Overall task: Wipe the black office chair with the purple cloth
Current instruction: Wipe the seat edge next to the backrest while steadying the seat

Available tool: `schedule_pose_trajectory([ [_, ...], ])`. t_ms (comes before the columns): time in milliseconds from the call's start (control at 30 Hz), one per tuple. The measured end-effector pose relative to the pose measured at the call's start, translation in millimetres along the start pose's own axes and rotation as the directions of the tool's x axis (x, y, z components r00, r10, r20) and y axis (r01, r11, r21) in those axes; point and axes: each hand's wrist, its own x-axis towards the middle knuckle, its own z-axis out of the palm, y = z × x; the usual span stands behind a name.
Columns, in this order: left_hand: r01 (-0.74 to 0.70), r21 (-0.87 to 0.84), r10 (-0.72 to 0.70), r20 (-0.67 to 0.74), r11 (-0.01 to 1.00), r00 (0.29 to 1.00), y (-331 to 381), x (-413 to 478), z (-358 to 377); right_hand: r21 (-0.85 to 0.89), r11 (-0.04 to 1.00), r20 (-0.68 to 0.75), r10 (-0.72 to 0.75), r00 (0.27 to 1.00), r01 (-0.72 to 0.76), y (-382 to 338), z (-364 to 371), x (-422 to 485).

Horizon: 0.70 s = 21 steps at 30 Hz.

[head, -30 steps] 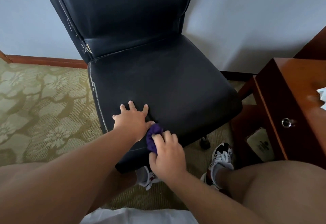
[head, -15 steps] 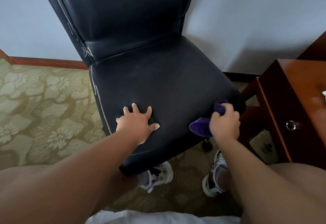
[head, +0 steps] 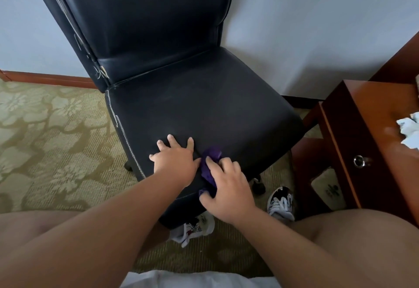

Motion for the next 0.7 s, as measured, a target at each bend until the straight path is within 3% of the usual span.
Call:
schedule_pose_trajectory([
  [133, -0.048, -0.013, 0.048, -0.025, 0.999, 0.999, -13, -4, -6, 0.091, 0.996, 0.032, 0.000, 1.000, -0.002, 22, -10, 8],
  [333, -0.218, 0.043, 0.218, 0.012, 0.975, 0.976, -44, -7, -9, 0.279, 0.922, -0.123, 0.310, 0.943, -0.267, 46, -4, 7],
  [467, -0.215, 0.070, 0.213, 0.034, 0.974, 0.976, -31, -10, -4, 0.475, 0.786, -0.071, 0.483, 0.873, -0.396, 26, 4, -1],
  [533, -0.203, 0.066, 0.200, 0.045, 0.977, 0.979, -22, -12, -5, 0.423, 0.827, -0.056, 0.431, 0.900, -0.370, 8, 8, -15],
  [700, -0.198, 0.072, 0.195, 0.053, 0.978, 0.979, -11, -15, -8, 0.190, 0.973, -0.031, 0.140, 0.990, -0.132, -36, 24, -43],
])
